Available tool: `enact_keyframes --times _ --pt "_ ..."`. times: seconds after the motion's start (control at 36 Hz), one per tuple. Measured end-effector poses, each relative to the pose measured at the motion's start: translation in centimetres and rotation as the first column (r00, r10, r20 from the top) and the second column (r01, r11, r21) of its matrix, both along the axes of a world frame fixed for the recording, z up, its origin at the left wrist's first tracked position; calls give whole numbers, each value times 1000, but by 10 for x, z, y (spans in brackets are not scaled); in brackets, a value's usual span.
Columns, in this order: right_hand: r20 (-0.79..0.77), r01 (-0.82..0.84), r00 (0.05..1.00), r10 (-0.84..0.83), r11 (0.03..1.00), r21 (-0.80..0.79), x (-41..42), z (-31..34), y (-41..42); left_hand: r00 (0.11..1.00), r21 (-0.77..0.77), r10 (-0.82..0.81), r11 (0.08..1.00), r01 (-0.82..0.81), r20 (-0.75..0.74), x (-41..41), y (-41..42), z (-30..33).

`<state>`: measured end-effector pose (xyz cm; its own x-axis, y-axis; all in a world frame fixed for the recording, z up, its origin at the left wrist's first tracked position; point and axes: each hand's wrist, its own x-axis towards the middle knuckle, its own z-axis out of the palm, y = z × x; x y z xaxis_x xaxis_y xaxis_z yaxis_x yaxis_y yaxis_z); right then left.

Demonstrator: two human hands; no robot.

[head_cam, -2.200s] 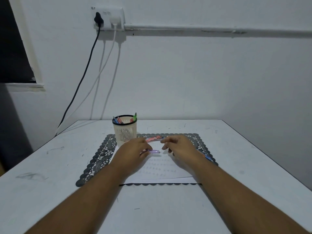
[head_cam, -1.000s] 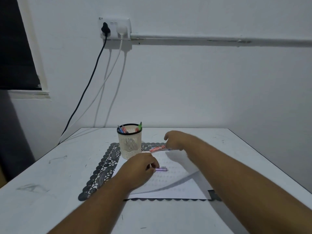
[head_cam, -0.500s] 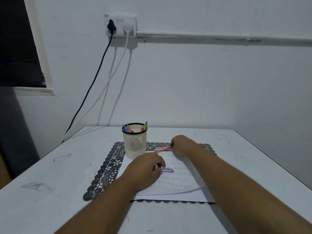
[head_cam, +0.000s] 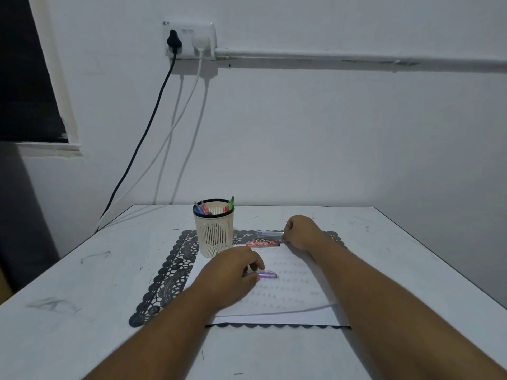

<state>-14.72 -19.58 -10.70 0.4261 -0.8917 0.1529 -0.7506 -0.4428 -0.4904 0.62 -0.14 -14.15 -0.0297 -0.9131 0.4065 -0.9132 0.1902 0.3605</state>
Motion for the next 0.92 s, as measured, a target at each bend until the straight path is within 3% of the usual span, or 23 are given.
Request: enact_keyframes --times 0.06,0.14,0.28,0.33,0.5,0.69,0.92 --pt "151 70 986 -69 998 -2 -1 -4 3 1000 -6 0 1000 0 -1 0 1 1" --pt "425 142 894 -143 989 34 -2 -3 14 1000 -6 5 1000 -5 -24 -2 3 3" --pt "647 13 757 -88 993 120 -4 3 47 997 -162 70 984 -77 -44 -4 3 3" --pt "723 -113 689 -53 977 179 -9 3 67 993 -252 100 961 -112 -62 -4 3 4" --pt "775 -324 631 42 922 213 -22 -5 102 985 -436 168 889 -138 31 2 -2 10" --pt "792 -434 600 114 878 202 -22 -5 106 965 -370 218 917 -152 145 1 2 13" --pt "896 -557 444 -27 774 300 -19 -4 110 993 -325 107 942 -85 51 1 -1 12"
